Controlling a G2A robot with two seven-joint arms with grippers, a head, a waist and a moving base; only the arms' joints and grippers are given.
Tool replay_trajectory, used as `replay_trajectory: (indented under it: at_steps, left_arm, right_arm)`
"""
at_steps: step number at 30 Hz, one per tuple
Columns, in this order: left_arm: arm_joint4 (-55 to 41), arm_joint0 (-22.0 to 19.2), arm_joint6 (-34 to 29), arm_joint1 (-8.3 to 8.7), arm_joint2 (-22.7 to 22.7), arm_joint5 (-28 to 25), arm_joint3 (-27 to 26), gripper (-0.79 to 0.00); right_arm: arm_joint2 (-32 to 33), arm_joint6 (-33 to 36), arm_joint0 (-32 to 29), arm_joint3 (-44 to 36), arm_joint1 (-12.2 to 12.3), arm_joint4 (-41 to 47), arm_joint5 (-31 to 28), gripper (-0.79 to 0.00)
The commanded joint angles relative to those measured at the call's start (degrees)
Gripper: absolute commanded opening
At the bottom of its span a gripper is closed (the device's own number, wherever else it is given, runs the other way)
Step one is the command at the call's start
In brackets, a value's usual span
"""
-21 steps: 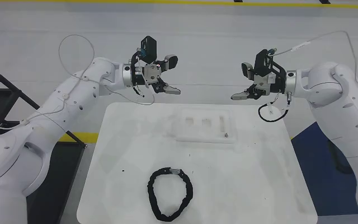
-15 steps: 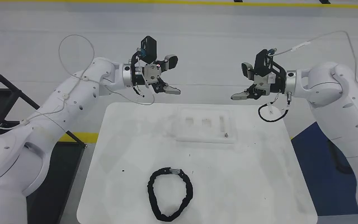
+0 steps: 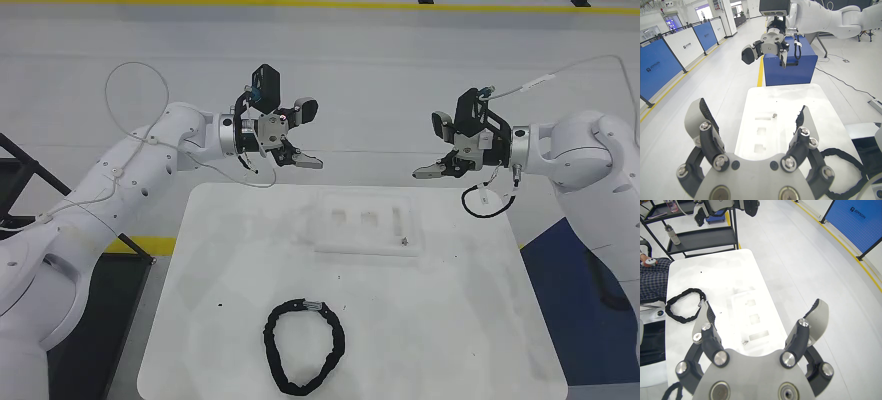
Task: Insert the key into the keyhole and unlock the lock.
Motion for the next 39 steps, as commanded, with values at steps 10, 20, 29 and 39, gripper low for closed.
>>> replay_trajectory:
  at_steps: [10,20,29,39]
  left_arm:
    - [0.0,0.0,0.0,0.0,0.0,0.0,0.0,0.0]
    - [0.0,0.0,0.0,0.0,0.0,0.0,0.0,0.0]
    - [0.0,0.0,0.0,0.0,0.0,0.0,0.0,0.0]
    - [0.0,0.0,0.0,0.0,0.0,0.0,0.0,0.0]
  right_arm:
    - [-0.3,-0.4,-1.4,-1.3,0.0,-2.3,2.5,0.0]
    - [-4.3,-0.1,-4.8,3.1,-1.3,0.3,3.9,0.0]
    - [-9.1,-0.8,-5.6,10.3,-4.0,2.3,4.0,0.0]
    - [-12.9,3.3,-7.2,14.3,-6.2,1.9,12.7,0.0]
